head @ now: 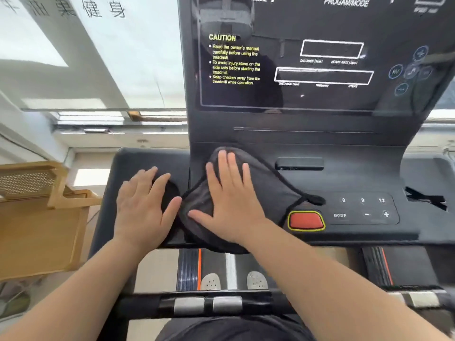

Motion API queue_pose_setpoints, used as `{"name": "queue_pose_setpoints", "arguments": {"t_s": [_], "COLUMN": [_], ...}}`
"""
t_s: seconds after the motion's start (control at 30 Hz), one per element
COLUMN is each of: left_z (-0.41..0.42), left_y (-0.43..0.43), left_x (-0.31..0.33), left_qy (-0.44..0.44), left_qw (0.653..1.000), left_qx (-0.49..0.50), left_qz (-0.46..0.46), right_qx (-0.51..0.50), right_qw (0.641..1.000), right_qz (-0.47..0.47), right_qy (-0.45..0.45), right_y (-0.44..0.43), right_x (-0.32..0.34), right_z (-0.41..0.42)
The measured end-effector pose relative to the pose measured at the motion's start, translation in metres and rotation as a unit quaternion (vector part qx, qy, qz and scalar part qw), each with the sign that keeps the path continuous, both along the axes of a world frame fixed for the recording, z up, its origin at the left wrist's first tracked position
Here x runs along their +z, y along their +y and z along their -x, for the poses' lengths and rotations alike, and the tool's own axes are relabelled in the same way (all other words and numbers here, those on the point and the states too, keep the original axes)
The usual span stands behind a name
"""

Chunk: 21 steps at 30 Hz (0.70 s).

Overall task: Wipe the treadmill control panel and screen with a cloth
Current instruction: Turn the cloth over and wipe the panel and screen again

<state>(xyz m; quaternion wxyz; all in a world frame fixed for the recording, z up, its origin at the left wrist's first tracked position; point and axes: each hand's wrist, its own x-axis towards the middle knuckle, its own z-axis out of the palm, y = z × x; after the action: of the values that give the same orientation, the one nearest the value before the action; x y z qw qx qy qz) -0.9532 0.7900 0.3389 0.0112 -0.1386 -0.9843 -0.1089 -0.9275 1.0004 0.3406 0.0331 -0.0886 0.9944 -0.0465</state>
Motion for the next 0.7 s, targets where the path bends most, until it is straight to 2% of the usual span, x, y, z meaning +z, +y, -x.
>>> {"name": "queue_pose_setpoints", "arguments": {"t_s": [0.1,0.23,0.4,0.53,0.6,0.7], "left_z": [0.005,0.006,0.007,0.008,0.008,0.008], "left_y": [-0.008,-0.007,-0.012,-0.018,-0.020,-0.022], "left_x": [-0.002,-0.004,-0.004,-0.003,-0.003,-0.006], "left_qy": [-0.016,-0.027,-0.041,-0.043,-0.037,-0.037], "left_qw": [1.000,0.999,0.996,0.983,0.977,0.977], "left_qx": [-0.004,-0.022,-0.016,-0.005,-0.003,-0.005], "left_qz": [-0.005,-0.025,-0.078,-0.178,-0.209,-0.212], "right_qx": [0.057,0.060,-0.065,-0.171,-0.157,-0.072], "right_qw": [0.998,0.998,0.997,0.985,0.988,0.997], "right_qz": [0.014,-0.010,-0.020,-0.012,-0.015,-0.028], "right_qy": [-0.030,-0.003,-0.020,-0.007,-0.007,-0.017], "right_y": [-0.018,0.016,0.051,0.016,-0.009,-0.032], "right_x": [-0.001,-0.007,-0.005,0.001,0.004,0.005], "right_z": [-0.010,-0.044,-0.049,-0.010,0.007,0.014]}}
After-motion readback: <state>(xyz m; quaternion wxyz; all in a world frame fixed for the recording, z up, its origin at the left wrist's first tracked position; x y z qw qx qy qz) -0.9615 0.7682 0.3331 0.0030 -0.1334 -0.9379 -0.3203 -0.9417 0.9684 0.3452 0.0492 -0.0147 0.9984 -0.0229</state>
